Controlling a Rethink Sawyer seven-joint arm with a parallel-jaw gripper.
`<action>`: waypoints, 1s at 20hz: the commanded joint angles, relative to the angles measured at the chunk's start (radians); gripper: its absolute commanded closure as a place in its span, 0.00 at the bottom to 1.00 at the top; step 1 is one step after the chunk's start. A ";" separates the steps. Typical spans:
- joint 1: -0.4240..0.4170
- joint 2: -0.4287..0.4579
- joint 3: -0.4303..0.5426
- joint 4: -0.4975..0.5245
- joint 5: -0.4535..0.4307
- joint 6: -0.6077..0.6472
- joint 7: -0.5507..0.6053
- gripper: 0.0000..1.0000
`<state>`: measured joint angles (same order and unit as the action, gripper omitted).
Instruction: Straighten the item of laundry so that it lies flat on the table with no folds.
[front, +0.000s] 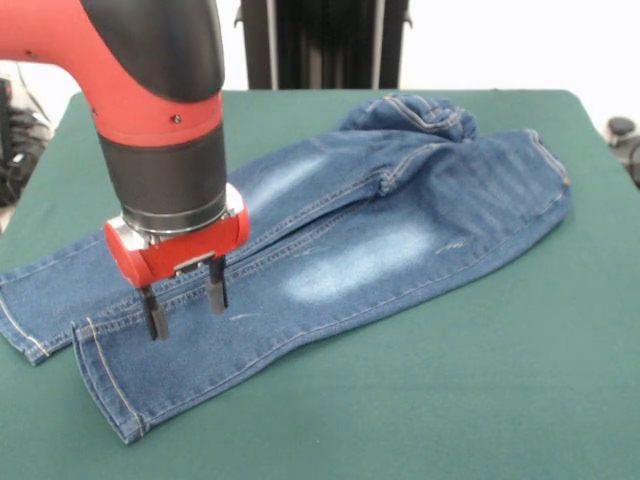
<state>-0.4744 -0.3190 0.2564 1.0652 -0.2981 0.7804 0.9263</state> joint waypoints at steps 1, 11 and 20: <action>-0.002 0.079 0.138 0.112 -0.058 -0.013 -0.173 0.00; -0.020 0.167 0.176 0.063 -0.128 -0.102 -0.178 0.00; -0.027 0.202 0.192 0.035 -0.160 -0.155 -0.148 0.00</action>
<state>-0.5211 -0.2365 0.3232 1.0593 -0.3798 0.7501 0.9263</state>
